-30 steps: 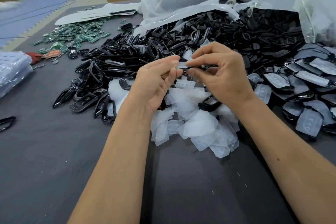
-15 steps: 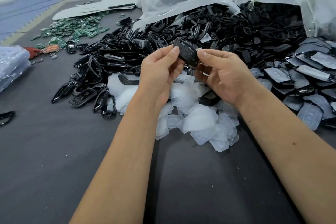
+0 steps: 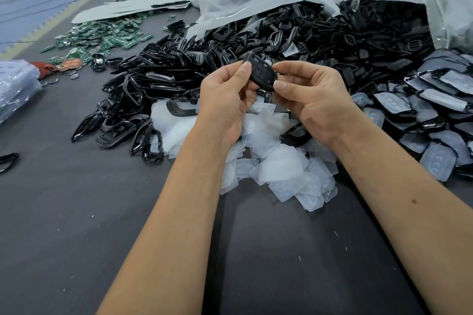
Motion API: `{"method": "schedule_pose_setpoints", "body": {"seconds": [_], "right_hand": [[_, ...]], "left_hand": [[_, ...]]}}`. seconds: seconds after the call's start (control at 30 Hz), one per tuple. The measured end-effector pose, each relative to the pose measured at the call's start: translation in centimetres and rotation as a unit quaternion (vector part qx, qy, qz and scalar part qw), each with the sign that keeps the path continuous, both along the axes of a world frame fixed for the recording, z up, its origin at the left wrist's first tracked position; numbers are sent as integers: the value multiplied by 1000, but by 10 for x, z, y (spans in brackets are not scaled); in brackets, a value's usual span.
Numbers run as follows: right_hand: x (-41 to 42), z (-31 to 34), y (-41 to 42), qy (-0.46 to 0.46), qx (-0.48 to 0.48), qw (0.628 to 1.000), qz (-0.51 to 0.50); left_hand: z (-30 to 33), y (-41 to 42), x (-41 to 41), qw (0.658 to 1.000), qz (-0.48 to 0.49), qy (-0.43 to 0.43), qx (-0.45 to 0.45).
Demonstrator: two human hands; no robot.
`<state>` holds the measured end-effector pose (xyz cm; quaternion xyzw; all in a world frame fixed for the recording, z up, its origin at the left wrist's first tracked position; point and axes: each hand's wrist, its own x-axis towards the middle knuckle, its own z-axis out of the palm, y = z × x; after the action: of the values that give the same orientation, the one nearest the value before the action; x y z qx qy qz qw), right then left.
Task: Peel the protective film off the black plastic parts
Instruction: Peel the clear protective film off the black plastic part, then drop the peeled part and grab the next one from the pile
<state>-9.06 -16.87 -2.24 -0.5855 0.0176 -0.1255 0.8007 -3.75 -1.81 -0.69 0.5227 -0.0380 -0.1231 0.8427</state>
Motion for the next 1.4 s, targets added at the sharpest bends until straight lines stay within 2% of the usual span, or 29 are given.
{"method": "schedule_pose_setpoints", "body": {"seconds": [0.13, 0.23, 0.33, 0.63, 0.7, 0.8, 0.9, 1.0, 1.03, 1.13, 1.2, 1.3, 1.4], "right_hand": [[-1, 3, 1, -3, 2, 1000, 24], [-2, 7, -1, 9, 28, 998, 51], [-2, 10, -3, 15, 66, 997, 38], [-4, 7, -5, -14, 70, 997, 33], [-5, 10, -8, -19, 14, 1000, 16], [-12, 23, -18, -38, -166, 985, -19], [-26, 40, -40, -51, -346, 936, -37], [-42, 55, -71, -14, -518, 852, -76], [-47, 60, -80, 5, -558, 825, -85], [-64, 71, -106, 75, -626, 771, -92], [-75, 75, -120, 116, -670, 728, -87], [-83, 79, -129, 155, -732, 659, -75], [-85, 82, -131, 159, -763, 621, -80]], "left_hand": [[2, 1, -2, 1000, -15, 9, -17], [1, 0, -4, 1000, -27, -14, 5], [0, 1, -5, 999, -40, -30, 23], [1, 6, -3, 993, -77, -86, 39], [1, 6, -4, 990, -68, -110, 57], [2, 9, -6, 970, -43, -199, 134], [9, -1, -10, 924, -56, -302, 229], [15, -34, -21, 866, -53, -379, 322], [17, -47, -27, 838, -50, -419, 345], [19, -89, -46, 722, -61, -549, 417], [16, -114, -59, 677, -86, -576, 449], [8, -135, -73, 644, -102, -595, 470], [1, -140, -76, 656, -106, -594, 453]]}}
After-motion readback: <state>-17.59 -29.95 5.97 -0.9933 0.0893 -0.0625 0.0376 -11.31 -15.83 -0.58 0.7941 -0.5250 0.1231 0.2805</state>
